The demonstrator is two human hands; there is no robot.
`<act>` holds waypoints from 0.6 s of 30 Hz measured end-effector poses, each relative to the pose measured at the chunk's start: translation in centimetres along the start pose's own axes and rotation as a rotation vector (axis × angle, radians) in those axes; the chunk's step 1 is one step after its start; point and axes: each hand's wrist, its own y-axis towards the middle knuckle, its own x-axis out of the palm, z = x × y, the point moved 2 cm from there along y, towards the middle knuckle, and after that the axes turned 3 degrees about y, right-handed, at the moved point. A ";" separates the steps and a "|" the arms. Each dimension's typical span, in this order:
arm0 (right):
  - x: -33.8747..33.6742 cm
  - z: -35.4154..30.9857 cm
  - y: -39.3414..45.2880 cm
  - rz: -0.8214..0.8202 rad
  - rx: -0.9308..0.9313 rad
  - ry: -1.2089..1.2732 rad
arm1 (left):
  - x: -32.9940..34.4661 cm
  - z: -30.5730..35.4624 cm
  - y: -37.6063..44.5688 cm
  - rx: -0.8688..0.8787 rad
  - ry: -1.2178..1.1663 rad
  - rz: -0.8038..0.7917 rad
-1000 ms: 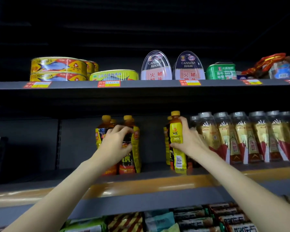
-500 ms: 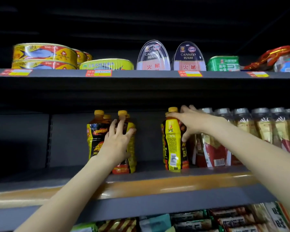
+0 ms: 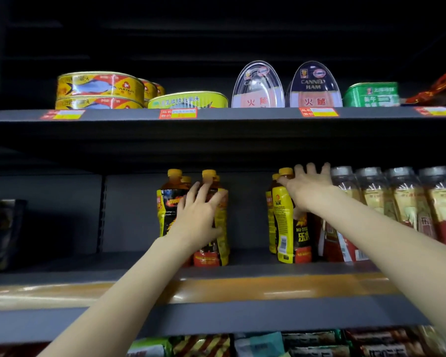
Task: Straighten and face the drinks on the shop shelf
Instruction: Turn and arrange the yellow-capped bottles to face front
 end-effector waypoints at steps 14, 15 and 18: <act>-0.6 -12.4 0.6 0.071 -0.316 1.267 | 0.6 -6.5 -2.4 -0.202 -0.303 0.087; -0.5 -12.3 0.7 0.083 -0.312 1.294 | 0.7 -6.6 -2.3 -0.193 -0.308 0.095; -0.3 -10.8 0.2 0.095 -0.336 1.433 | 0.8 -6.9 -2.3 -0.182 -0.326 0.106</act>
